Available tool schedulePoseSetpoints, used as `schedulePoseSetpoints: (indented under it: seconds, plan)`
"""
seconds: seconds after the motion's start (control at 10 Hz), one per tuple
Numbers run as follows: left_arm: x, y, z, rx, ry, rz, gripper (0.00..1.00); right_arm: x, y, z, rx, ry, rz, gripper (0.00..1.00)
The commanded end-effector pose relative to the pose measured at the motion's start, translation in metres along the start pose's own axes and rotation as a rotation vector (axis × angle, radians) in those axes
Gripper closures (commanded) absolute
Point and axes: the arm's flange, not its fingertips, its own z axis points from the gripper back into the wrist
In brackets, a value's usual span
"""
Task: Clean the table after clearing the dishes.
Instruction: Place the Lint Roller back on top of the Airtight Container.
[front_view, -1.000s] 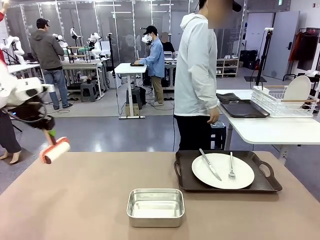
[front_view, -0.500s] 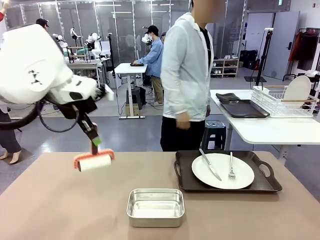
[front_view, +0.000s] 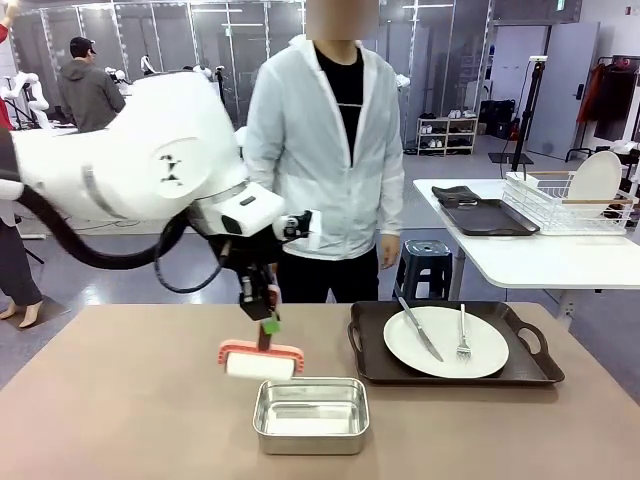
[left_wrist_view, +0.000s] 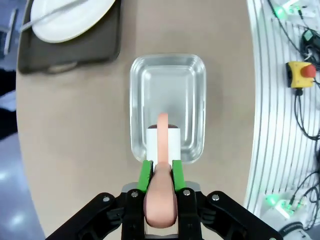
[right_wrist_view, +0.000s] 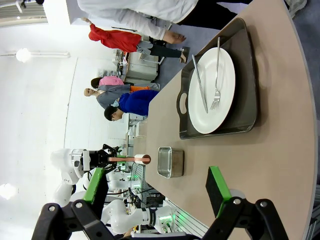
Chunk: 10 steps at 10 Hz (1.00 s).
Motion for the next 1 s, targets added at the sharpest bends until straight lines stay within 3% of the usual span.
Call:
schedulePoseSetpoints:
  seconds: [0.0, 0.2, 0.7, 0.9]
  plan:
    - [0.009, 0.008, -0.002, -0.063, -0.028, -0.052, 0.79, -0.002, 0.004, 0.001, 0.007, -0.004, 0.0, 0.0]
    - [0.02, 0.005, -0.02, -0.12, -0.065, -0.088, 0.79, -0.002, 0.004, 0.001, 0.007, -0.004, 0.0, 0.0]
    - [0.006, 0.029, -0.065, -0.123, -0.195, 0.0, 0.79, -0.002, 0.004, 0.001, 0.007, -0.004, 0.0, 0.0]
    - [0.004, 0.044, -0.078, -0.157, -0.188, 0.019, 0.79, -0.002, 0.004, 0.001, 0.007, -0.004, 0.0, 0.0]
